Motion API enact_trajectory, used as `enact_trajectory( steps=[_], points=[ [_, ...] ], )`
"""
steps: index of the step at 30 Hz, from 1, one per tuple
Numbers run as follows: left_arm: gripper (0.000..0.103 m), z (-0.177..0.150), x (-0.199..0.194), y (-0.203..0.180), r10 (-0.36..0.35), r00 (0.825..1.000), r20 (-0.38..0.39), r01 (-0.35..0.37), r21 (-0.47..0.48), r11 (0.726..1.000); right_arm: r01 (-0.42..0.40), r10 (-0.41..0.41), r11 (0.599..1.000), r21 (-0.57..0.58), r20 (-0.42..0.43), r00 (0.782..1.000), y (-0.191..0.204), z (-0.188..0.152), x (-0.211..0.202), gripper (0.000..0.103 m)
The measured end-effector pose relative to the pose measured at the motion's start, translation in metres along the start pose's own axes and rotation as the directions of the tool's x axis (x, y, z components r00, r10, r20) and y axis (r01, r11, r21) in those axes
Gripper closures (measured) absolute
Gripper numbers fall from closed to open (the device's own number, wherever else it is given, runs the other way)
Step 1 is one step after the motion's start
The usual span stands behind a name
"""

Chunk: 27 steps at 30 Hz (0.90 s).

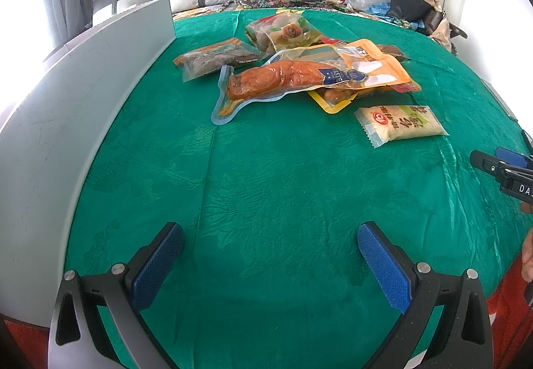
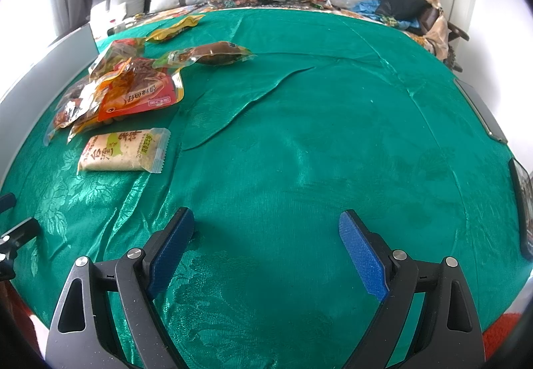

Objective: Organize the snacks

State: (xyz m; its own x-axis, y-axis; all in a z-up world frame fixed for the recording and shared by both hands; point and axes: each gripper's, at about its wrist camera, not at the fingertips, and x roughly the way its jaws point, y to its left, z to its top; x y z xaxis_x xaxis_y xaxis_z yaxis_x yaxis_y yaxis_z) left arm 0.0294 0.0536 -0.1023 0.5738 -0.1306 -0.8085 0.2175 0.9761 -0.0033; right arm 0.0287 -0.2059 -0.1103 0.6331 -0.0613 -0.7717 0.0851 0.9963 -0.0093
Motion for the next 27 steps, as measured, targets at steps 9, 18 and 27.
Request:
enact_trajectory(
  steps=[9,18,27],
  points=[
    [0.000,0.021,-0.008,0.010,-0.040,0.998,-0.045,0.037,-0.052,0.998,0.000,0.000,1.000,0.000,0.000,1.000,0.000,0.000,0.000,0.012],
    [0.001,0.097,0.005,0.058,-0.127,0.988,-0.084,0.104,-0.234,0.967,-0.005,0.005,1.000,-0.006,0.002,1.000,0.003,-0.001,0.001,0.011],
    [0.001,0.169,0.039,0.022,-0.041,0.996,-0.076,0.038,-0.043,0.998,-0.004,0.004,1.000,-0.005,0.002,1.000,0.002,0.000,0.001,0.011]
  ],
)
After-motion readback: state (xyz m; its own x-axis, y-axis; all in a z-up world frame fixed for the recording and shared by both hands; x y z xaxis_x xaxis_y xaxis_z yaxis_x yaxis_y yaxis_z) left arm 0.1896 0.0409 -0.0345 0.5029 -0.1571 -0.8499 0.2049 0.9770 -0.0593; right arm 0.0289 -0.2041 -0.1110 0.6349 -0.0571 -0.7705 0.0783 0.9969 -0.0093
